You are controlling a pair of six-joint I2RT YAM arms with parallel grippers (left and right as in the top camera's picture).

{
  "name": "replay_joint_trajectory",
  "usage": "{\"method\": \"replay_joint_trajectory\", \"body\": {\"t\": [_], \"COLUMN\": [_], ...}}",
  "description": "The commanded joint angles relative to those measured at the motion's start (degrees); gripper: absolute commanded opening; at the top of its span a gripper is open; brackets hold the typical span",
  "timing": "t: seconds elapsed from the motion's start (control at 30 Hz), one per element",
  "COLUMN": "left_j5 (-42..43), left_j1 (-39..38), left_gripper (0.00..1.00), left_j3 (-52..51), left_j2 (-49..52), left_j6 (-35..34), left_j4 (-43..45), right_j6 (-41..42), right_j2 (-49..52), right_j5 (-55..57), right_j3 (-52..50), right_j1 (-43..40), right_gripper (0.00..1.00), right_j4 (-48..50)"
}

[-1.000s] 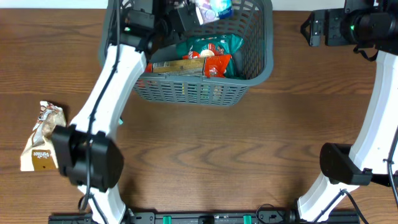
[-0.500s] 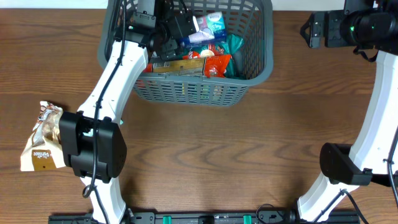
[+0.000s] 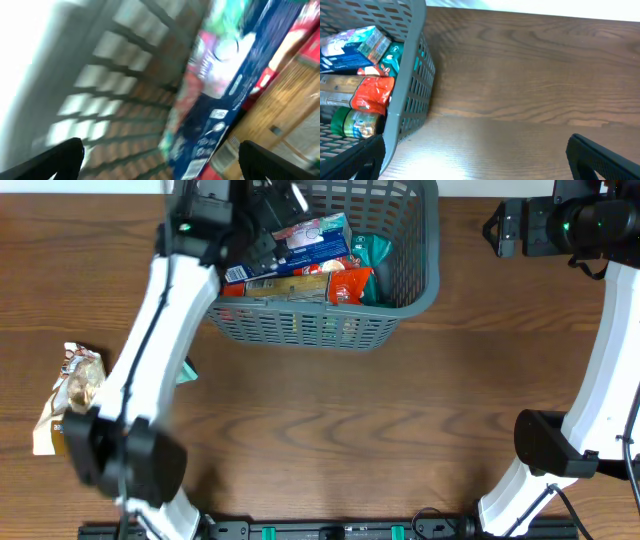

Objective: Pack container
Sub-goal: 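Carry the tissue pack into the basket and release it, then move the left gripper to the mint-green wipes pouch and grasp it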

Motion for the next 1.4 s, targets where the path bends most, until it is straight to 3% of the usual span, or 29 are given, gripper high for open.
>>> {"method": "replay_joint_trajectory", "body": {"t": [0.0,0.17,0.3,0.47,0.53,0.6,0.7,0.87,0.97,1.13,1.37], "left_j5": [-3.96,-10.91,-17.22,-17.84,-18.4,-19.1,-19.56,-19.69,-19.45,-17.55,-16.5], "left_j1": [0.44,0.9,4.17,12.76,16.06,18.16,21.07,23.12,23.21,23.21,23.21], "left_gripper": [0.98,0.98,0.99,0.98,0.99,0.99,0.99,0.99,0.99,0.99,0.99], "left_j3": [1.01,1.01,1.01,0.98,0.61,-0.9,-5.86,-16.0,-21.92,-28.72,-29.79], "left_j2": [-9.6,-19.28,-24.59,-27.17,-26.86,-26.47,-25.99,-25.81,-25.49,-23.43,-14.73], "left_j6": [-7.63,-14.91,-29.86,-62.2,-80.26,-93.88,-113.79,-137.98,-144.96,-147.84,-152.36], "left_j4": [-0.26,-3.61,-14.43,-26.43,-32.65,-36.72,-38.69,-36.74,-32.28,-24.26,-22.21], "right_j6": [-0.74,-0.72,-0.33,-0.33,-0.33,-0.35,-0.35,-0.35,-0.35,-0.37,-0.35], "right_j2": [-0.59,-0.59,-0.59,-0.59,-0.59,-0.59,-0.59,-0.59,-0.59,-0.59,-0.59], "right_j5": [-0.28,-0.31,-0.35,-0.33,-0.35,-0.35,-0.35,-0.33,-0.59,-1.84,-1.81], "right_j3": [0.74,0.74,0.74,0.74,0.74,0.74,0.74,0.74,0.74,0.74,0.74], "right_j1": [-0.48,-0.48,-0.48,-0.48,-0.48,-0.48,-0.48,-0.48,-0.48,-0.48,-0.48], "right_gripper": [0.99,0.99,0.99,0.99,0.99,0.99,0.99,0.99,0.99,0.99,0.99], "right_j4": [-0.11,-0.11,-0.11,-0.09,-0.07,-0.07,-0.09,-0.09,-0.07,0.07,0.02]}}
